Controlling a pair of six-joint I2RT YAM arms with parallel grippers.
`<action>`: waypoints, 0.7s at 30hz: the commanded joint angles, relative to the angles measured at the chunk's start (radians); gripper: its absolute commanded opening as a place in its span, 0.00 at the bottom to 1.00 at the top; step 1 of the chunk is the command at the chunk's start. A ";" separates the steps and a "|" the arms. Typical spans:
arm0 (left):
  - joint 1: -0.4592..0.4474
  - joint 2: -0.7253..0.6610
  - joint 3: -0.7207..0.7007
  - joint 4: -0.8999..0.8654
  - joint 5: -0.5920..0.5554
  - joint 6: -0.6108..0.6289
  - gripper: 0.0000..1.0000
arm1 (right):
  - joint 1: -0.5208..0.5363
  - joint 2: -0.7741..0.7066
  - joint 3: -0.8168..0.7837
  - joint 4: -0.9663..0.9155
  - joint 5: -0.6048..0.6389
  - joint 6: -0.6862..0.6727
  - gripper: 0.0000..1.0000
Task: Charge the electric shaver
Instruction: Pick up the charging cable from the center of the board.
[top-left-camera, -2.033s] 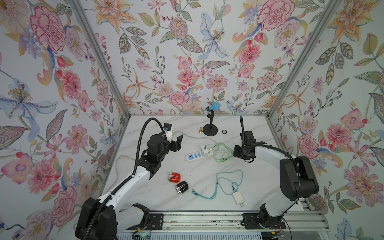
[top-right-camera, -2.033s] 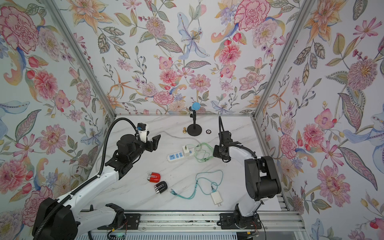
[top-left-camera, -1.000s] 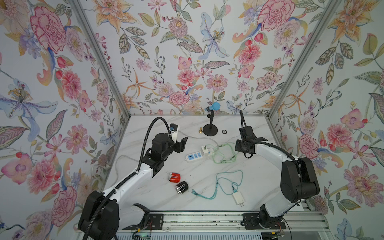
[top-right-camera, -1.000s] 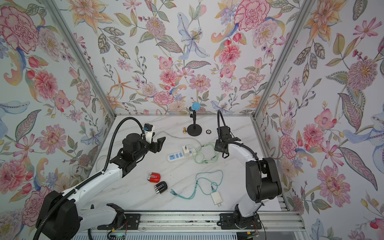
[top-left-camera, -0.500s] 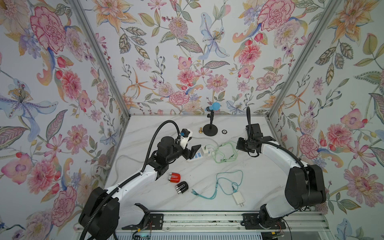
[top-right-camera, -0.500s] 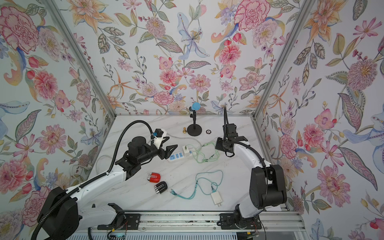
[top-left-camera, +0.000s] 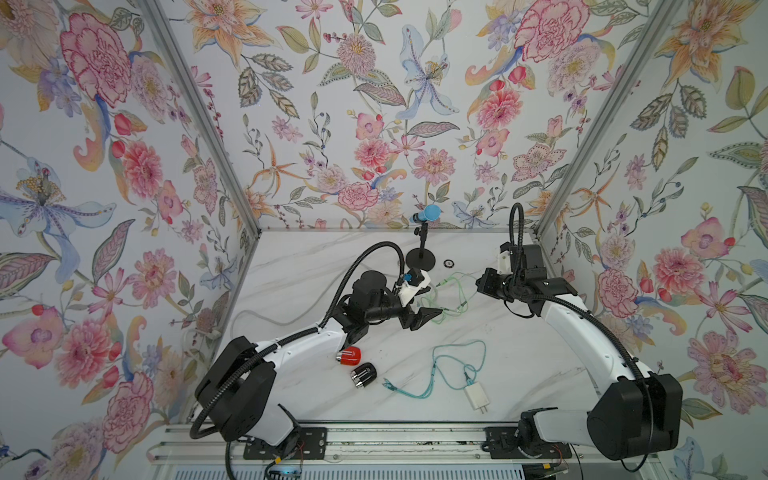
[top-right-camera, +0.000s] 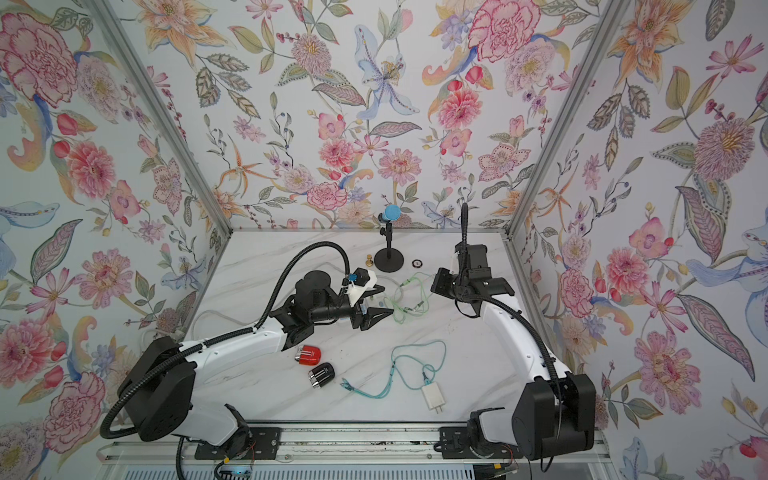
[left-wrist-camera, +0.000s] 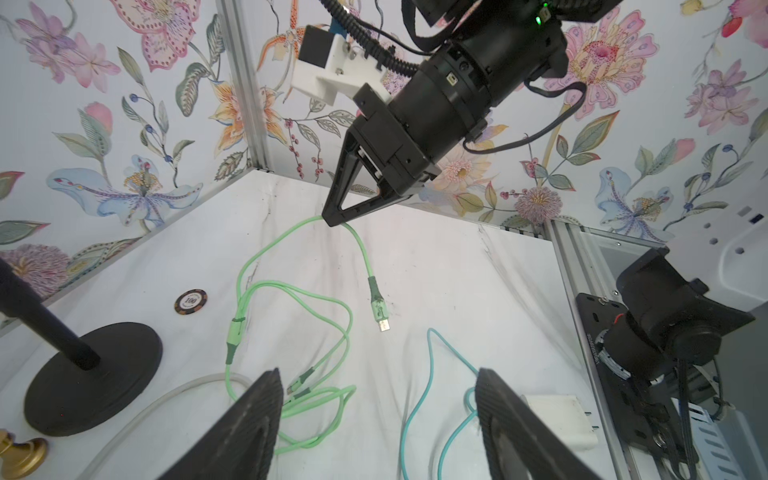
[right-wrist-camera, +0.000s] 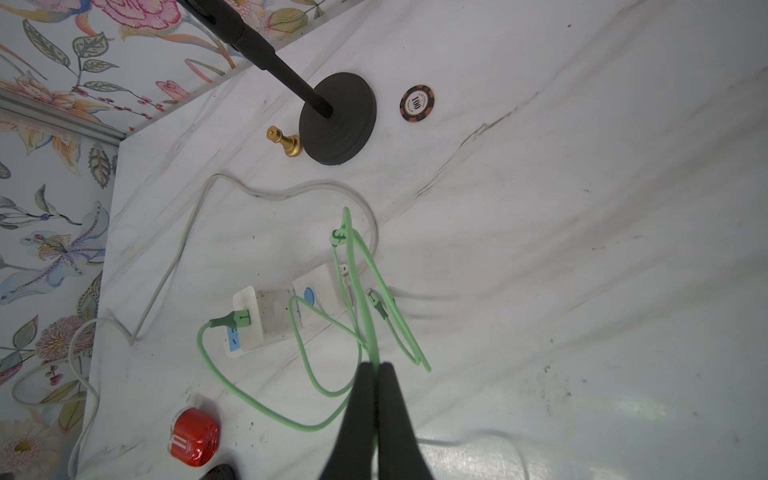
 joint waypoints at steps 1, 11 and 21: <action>-0.029 0.058 0.048 0.076 0.102 -0.035 0.76 | 0.015 -0.039 -0.027 -0.012 -0.015 0.029 0.04; -0.046 0.154 0.097 0.094 0.128 -0.041 0.75 | 0.053 -0.073 -0.031 0.006 -0.034 0.011 0.05; -0.046 0.215 0.123 0.108 0.168 -0.061 0.59 | 0.068 -0.145 -0.056 0.052 -0.040 0.027 0.06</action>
